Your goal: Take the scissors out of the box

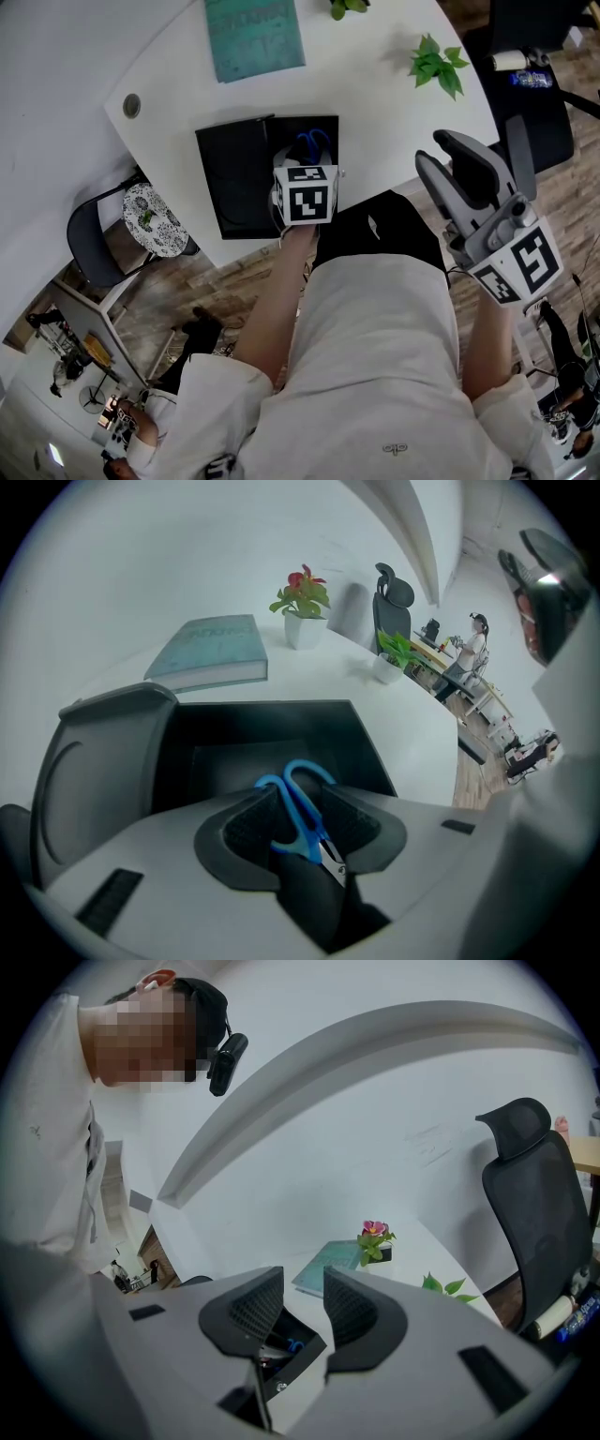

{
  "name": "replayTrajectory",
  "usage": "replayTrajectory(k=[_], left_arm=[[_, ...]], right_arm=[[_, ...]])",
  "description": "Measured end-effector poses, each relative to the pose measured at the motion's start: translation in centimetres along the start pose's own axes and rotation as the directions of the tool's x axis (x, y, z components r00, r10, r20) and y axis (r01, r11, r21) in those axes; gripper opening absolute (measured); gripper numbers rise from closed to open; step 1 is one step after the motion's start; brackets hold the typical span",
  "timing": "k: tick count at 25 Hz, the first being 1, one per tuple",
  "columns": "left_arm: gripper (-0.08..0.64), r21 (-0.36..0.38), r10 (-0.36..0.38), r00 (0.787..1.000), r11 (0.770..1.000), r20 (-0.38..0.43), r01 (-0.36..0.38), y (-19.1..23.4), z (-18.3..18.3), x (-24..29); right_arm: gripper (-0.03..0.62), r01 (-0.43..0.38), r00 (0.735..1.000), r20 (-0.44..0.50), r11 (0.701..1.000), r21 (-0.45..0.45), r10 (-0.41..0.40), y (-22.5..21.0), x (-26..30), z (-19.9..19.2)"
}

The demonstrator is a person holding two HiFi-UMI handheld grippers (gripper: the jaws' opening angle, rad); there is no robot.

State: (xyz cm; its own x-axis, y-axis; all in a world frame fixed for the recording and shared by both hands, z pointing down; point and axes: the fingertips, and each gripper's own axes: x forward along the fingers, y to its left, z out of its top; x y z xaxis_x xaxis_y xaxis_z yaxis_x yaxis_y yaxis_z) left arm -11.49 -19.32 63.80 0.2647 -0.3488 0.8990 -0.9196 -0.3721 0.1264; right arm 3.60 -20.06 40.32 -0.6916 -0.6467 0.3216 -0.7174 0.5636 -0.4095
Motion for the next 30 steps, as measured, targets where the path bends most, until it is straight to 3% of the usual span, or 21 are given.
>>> replayTrajectory(k=[12, 30], left_arm=[[0.100, 0.025, 0.037, 0.999, 0.999, 0.029, -0.037, 0.6, -0.1, -0.2], [0.089, 0.008, -0.013, 0.998, 1.000, 0.055, 0.013, -0.3, -0.1, -1.6]], right_arm=[[0.138, 0.015, 1.000, 0.012, 1.000, -0.008, -0.015, 0.8, 0.2, 0.2], [0.136, 0.011, 0.998, 0.057, 0.998, -0.055, -0.008, 2.4, 0.1, 2.2]])
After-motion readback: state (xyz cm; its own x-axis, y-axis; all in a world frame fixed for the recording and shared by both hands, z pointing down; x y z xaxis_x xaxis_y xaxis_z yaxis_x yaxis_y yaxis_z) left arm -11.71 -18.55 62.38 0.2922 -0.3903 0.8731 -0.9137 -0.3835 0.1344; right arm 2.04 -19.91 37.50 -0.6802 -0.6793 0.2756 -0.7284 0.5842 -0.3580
